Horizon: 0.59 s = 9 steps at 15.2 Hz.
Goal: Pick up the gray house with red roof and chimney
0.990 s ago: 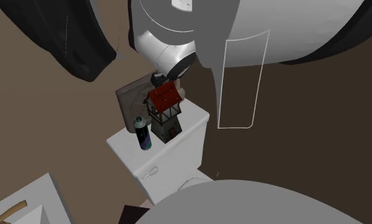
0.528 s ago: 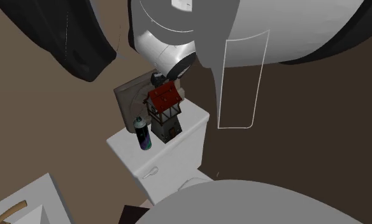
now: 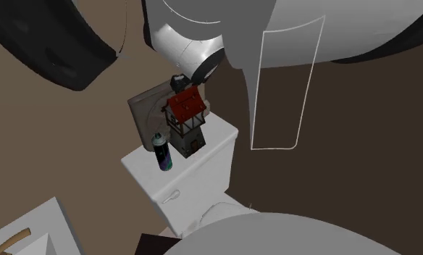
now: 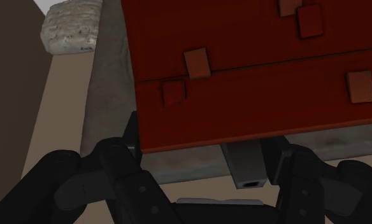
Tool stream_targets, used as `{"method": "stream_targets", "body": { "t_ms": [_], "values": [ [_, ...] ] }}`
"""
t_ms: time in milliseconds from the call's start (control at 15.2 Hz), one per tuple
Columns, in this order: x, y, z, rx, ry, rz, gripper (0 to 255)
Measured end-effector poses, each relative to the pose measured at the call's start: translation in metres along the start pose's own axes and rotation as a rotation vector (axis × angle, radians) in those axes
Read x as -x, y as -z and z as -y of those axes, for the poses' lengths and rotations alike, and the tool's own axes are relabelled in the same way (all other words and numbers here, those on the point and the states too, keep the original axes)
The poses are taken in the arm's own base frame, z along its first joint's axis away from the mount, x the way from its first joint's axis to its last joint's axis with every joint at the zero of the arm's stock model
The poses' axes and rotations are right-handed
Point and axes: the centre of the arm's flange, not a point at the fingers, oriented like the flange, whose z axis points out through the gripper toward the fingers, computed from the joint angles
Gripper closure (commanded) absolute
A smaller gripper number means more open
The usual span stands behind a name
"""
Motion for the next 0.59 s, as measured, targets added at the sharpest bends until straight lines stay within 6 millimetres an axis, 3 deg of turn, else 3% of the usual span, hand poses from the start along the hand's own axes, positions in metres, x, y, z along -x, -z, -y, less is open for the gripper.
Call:
{"method": "stream_targets", "body": {
  "t_ms": [594],
  "values": [
    [-0.025, 0.038, 0.005, 0.0, 0.0, 0.0, 255]
  ]
}}
